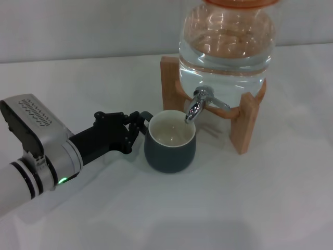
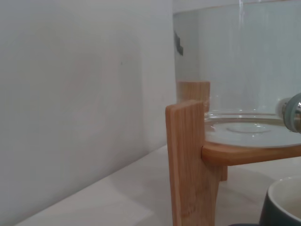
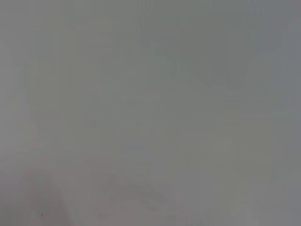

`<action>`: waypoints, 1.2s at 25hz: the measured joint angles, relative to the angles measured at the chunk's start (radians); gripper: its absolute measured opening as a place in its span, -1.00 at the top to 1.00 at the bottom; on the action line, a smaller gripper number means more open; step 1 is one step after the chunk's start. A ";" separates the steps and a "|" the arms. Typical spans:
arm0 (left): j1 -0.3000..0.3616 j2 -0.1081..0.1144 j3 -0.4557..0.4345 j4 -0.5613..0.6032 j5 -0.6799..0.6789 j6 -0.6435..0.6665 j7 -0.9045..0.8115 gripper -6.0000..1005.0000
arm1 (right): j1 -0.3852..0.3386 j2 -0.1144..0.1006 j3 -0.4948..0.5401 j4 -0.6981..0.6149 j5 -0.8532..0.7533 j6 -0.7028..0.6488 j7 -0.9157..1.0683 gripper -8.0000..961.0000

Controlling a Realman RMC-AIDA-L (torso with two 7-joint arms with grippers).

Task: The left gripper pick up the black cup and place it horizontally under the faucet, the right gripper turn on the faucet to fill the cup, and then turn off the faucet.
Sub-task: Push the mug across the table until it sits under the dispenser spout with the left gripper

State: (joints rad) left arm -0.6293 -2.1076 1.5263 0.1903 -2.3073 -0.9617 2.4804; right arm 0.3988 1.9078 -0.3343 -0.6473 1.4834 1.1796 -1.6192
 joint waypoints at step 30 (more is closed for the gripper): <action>0.014 0.002 0.175 0.048 -0.197 0.054 0.012 0.67 | 0.003 0.004 0.000 0.002 0.000 -0.014 -0.004 -0.75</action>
State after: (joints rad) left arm -0.6157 -2.1056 1.7013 0.2383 -2.5045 -0.9078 2.4925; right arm 0.4020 1.9114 -0.3344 -0.6457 1.4837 1.1657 -1.6230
